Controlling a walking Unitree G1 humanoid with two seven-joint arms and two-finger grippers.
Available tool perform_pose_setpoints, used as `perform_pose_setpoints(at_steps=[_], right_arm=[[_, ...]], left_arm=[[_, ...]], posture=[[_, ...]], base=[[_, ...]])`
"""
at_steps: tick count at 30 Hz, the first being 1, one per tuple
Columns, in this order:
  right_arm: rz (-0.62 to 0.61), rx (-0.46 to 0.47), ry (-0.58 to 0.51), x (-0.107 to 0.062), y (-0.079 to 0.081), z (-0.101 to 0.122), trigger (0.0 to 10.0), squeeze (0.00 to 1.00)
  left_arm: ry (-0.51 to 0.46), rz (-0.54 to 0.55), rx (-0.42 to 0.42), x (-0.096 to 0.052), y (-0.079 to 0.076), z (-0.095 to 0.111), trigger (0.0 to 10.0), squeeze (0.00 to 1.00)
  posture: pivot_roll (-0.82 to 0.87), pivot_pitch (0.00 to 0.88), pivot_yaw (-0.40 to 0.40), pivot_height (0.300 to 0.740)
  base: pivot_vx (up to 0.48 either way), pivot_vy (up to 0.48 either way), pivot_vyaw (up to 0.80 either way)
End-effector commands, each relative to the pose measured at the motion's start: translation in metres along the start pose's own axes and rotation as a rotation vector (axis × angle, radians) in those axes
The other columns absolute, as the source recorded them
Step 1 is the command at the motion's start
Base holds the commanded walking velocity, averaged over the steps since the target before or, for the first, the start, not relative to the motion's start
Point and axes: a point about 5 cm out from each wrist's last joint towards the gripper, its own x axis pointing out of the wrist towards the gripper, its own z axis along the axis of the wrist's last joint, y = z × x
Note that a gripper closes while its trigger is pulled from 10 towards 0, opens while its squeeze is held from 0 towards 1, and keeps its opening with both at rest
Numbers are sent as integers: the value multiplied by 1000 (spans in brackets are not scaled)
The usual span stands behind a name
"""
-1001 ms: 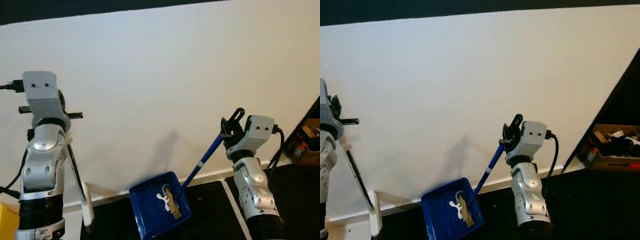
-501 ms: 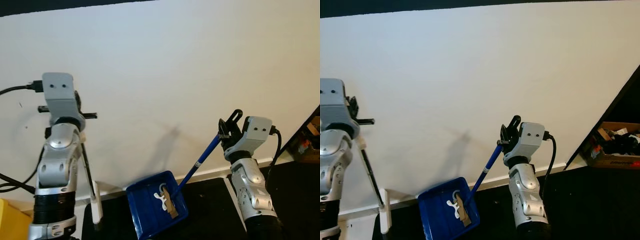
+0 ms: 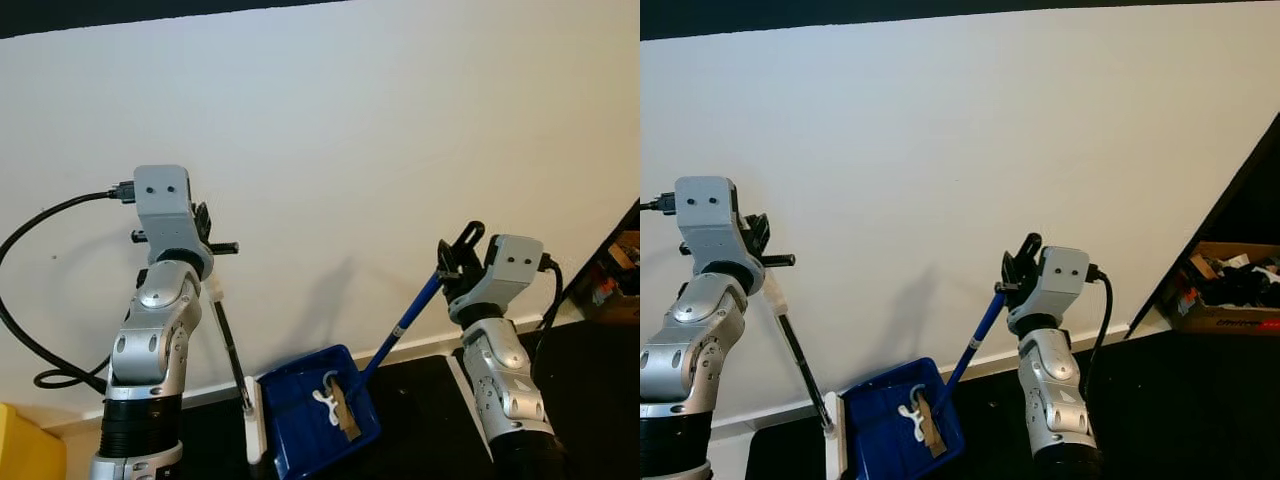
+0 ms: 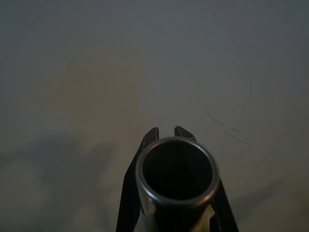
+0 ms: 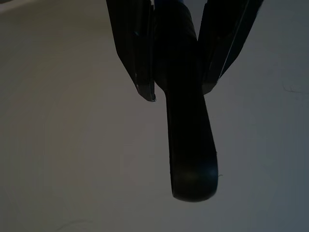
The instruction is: Sweep floor
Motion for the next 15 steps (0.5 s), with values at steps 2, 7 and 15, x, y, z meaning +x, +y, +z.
perform_pose_setpoints(at_steps=[2, 7, 15], right_arm=[[8, 28, -27, 2, 3, 3, 10000, 0], [2, 29, -29, 2, 2, 3, 10000, 0], [-7, 24, -31, 1, -1, 3, 10000, 0]], left_arm=[[-47, -6, -4, 1, -2, 9, 10000, 0], [-45, -18, 3, 2, -3, 9, 10000, 0], [-41, -23, 4, 4, -4, 8, 10000, 0]], posture=[[11, 55, 87, 740], [9, 54, 90, 740], [4, 58, 95, 740]], base=[[0, 0, -800], [0, 0, -800], [0, 0, -800]])
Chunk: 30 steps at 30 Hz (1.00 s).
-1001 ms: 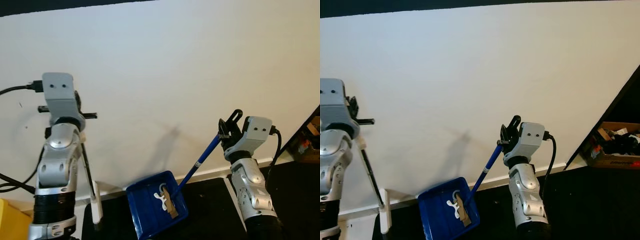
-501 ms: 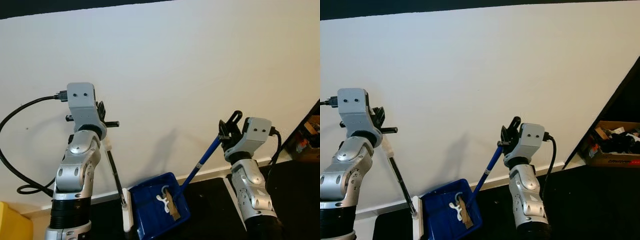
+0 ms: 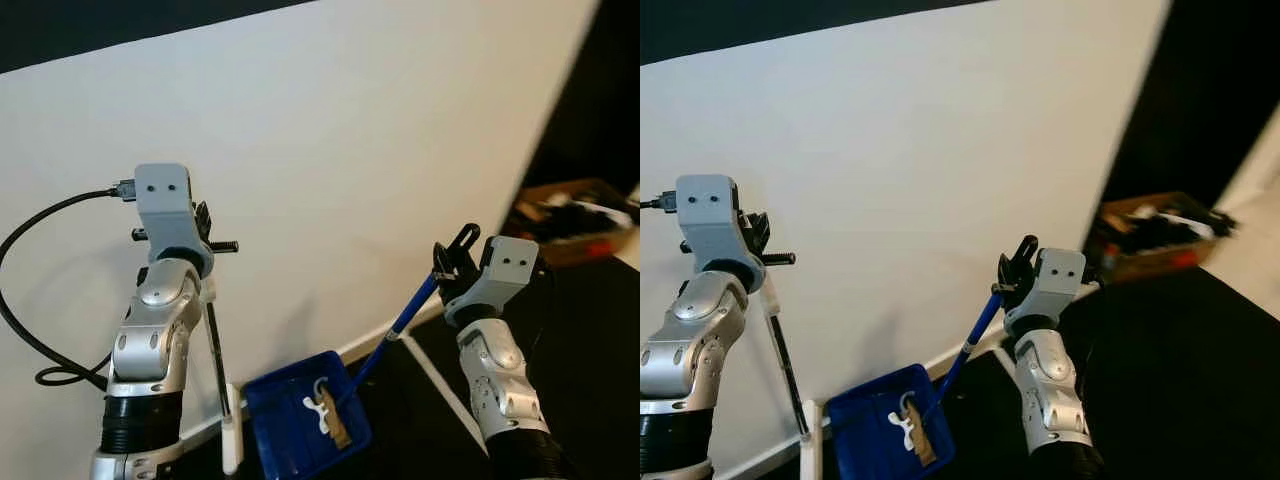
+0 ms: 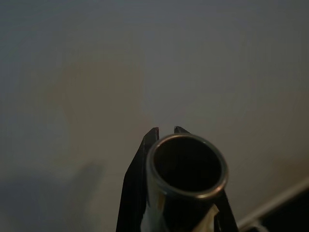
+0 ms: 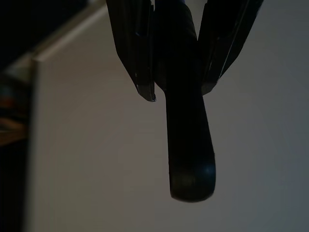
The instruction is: Sweep floor
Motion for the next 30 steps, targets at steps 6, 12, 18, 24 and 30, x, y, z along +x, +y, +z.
perform_pose_setpoints(at_steps=[6, 12, 18, 24, 30], right_arm=[[-7, 19, -37, 0, 0, 4, 10000, 0], [-9, 20, -37, 0, 0, 4, 10000, 0], [-12, 22, -36, -1, 0, 4, 10000, 0], [-12, 25, -37, -1, 0, 3, 10000, 0], [-14, 28, -35, -2, 0, 2, 10000, 0]], left_arm=[[-39, -12, 7, 2, -2, 6, 10000, 0], [-34, -13, 9, 2, -2, 5, 10000, 0], [-33, -16, 14, 2, -2, 4, 10000, 0], [-32, -17, 17, 3, -2, 4, 10000, 0], [-30, -18, 19, 3, -2, 3, 10000, 0]], posture=[[3, 63, 97, 740], [3, 63, 97, 740], [4, 67, 100, 740], [6, 69, 101, 740], [6, 69, 101, 740]], base=[[0, 0, -800], [0, 0, -800], [0, 0, -800], [0, 0, -800], [0, 0, -800]])
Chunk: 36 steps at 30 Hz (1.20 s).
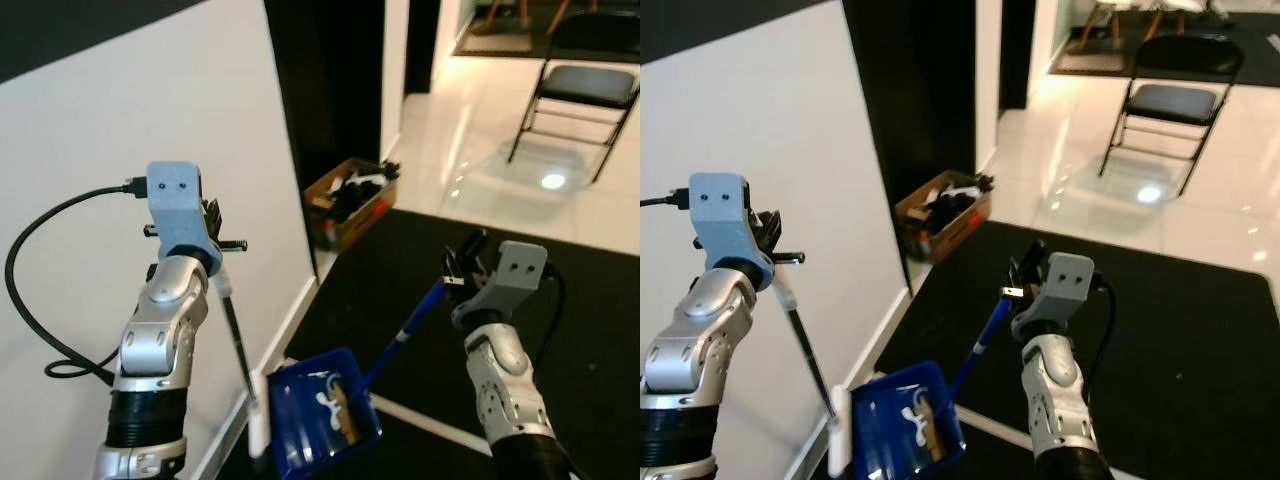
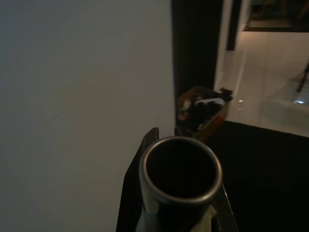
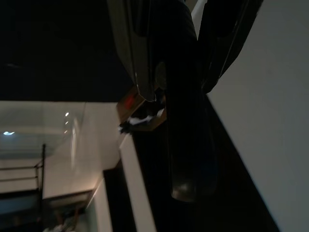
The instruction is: Sweep floor
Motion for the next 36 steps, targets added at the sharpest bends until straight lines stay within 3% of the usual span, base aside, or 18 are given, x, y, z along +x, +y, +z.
perform_pose_setpoints(at_steps=[1, 30, 36], right_arm=[[6, 31, -29, 1, 4, 4, 10000, 0], [9, 34, -23, -1, 5, 2, 10000, 0], [15, 10, -15, 0, 6, 1, 10000, 0]], left_arm=[[-21, 14, 14, 0, 4, 3, 10000, 0], [-15, 18, 17, -2, 4, 1, 10000, 0], [-12, 21, 13, -1, 3, -1, 10000, 0]], posture=[[6, 69, 101, 740], [8, 81, 99, 740], [9, 85, 90, 740]], base=[[0, 0, -800], [0, 0, -800], [0, 0, 0]])
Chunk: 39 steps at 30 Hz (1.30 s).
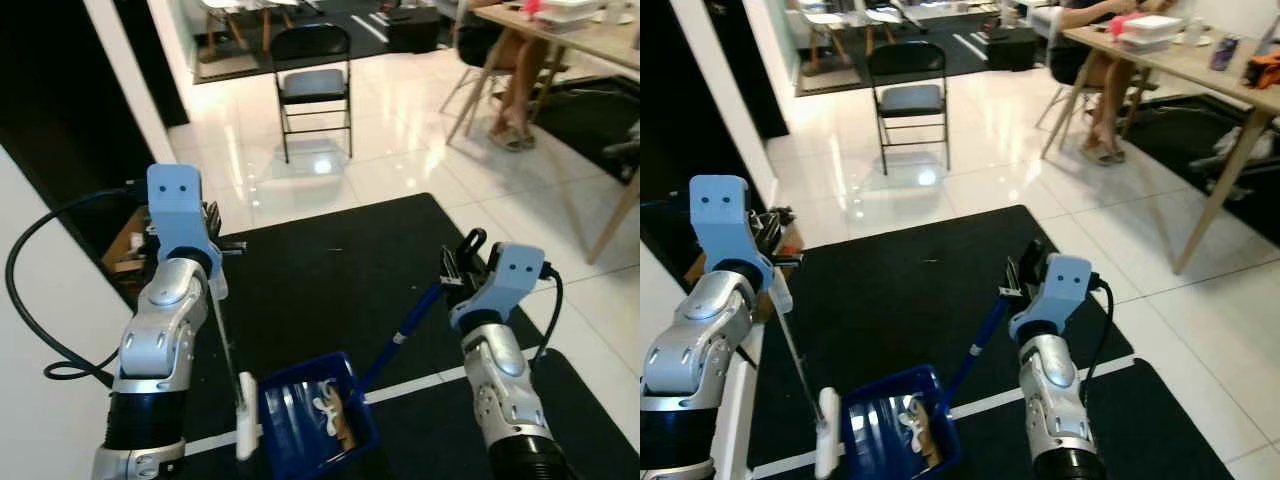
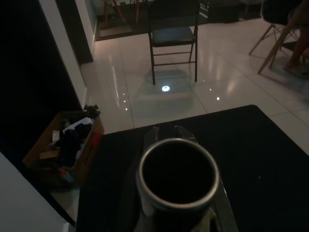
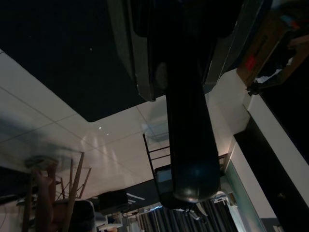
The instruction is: Sweep floor
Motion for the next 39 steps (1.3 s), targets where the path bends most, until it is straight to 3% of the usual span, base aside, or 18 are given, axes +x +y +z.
perform_pose_setpoints(at_steps=[1, 24, 35, 39], right_arm=[[22, 18, -15, 2, 8, 1, 10000, 0], [66, 2, 50, -12, 28, -24, 10000, 0], [93, -72, 59, -12, 15, -17, 10000, 0], [114, -105, 63, -9, 10, -10, 10000, 0]], left_arm=[[-14, 24, 9, 0, 3, 0, 10000, 0], [57, 22, 31, -6, 6, -14, 10000, 0], [33, 23, -21, -2, -8, -18, 10000, 0], [10, 54, -63, -1, -10, -19, 10000, 0]], posture=[[15, 89, 85, 740], [87, 137, 132, 740], [-1, 146, 28, 740], [-45, 139, -47, 740]], base=[[0, 0, 0], [0, 0, 0], [0, 0, 0], [0, 0, 0]])
